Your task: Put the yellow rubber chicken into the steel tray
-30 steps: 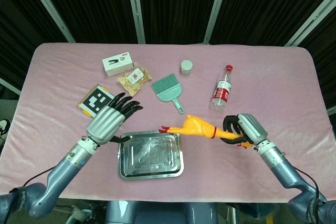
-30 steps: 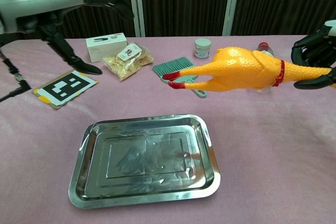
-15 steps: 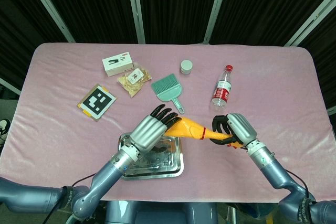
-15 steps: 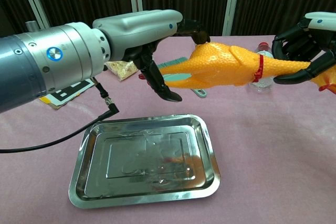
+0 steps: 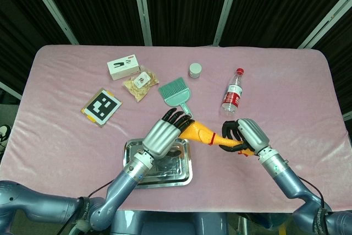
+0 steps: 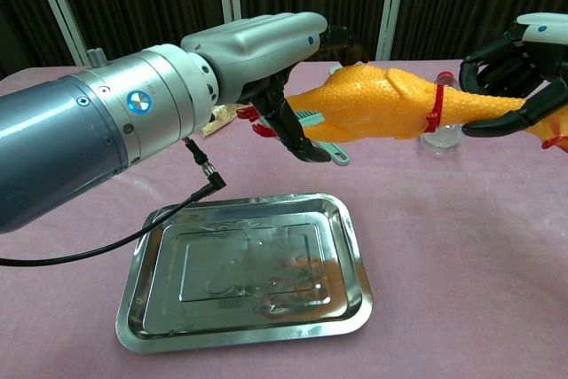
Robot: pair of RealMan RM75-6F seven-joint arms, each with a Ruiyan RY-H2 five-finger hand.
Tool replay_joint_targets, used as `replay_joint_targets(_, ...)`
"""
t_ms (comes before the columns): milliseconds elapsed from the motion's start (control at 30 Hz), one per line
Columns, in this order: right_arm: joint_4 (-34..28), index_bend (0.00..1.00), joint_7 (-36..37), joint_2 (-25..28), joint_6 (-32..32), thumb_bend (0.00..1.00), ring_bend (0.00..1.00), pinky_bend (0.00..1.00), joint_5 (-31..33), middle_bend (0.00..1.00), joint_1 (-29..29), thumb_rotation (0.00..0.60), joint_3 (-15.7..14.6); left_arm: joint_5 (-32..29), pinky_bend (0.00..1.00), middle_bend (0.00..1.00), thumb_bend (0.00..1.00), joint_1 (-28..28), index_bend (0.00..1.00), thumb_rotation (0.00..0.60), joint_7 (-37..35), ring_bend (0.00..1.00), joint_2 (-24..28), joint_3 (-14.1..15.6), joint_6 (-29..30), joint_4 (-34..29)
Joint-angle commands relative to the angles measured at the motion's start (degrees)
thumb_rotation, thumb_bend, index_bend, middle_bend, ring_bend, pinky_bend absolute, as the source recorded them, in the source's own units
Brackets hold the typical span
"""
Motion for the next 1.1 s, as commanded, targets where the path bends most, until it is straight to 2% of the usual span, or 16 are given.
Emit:
replay_joint_targets(33,-0.3,1.00,0.3,0.4,0.2,0.25,0.81,0.88,-0.5,0.86,-0.1,0.600,-0.2,0.4,0.13,0.18,0.20,-0.4,0.20,0.600,-1.0,0.12,-1.0,-0.3,0.5,1.2)
replay_joint_targets(167,-0.6,1.00,0.8,0.8,0.1,0.25,0.81,0.88,-1.1,0.86,-0.1,0.600,-0.6,0.9,0.13,0.19,0.23,-0.9,0.20,0.600,-2.3,0.12,-1.8,-0.8,1.0,2.0)
replay_joint_targets(567,-0.5,1.00,1.1,0.8,0.5,0.25,0.81,0.88,-2.0,0.86,-0.1,0.600,-1.3,1.0,0.14,0.19,0.24,-2.1,0.20,0.600,-4.4,0.13,-3.0,-1.9,1.6,3.3)
replay_joint_targets(700,-0.4,1.00,1.4,0.6,0.7,0.25,0.81,0.88,-2.3,0.86,-0.1,0.600,-1.4,0.7,0.15,0.21,0.24,-2.5,0.23,0.600,-4.1,0.15,-3.0,-1.8,1.5,3.6)
replay_joint_targets(967,-0.7,1.00,1.8,0.6,0.8,0.25,0.81,0.88,-2.9,0.86,0.1,0.600,-1.7,1.6,0.28,0.46,0.42,-2.9,0.46,0.600,-4.8,0.38,-4.4,-1.9,2.8,4.6)
replay_joint_targets(1100,-0.7,1.00,2.1,0.8,0.9,0.25,0.81,0.88,-3.1,0.86,0.1,0.600,-1.8,2.3,0.37,0.63,0.52,-3.2,0.62,0.600,-5.4,0.55,-5.3,-2.1,3.3,5.4)
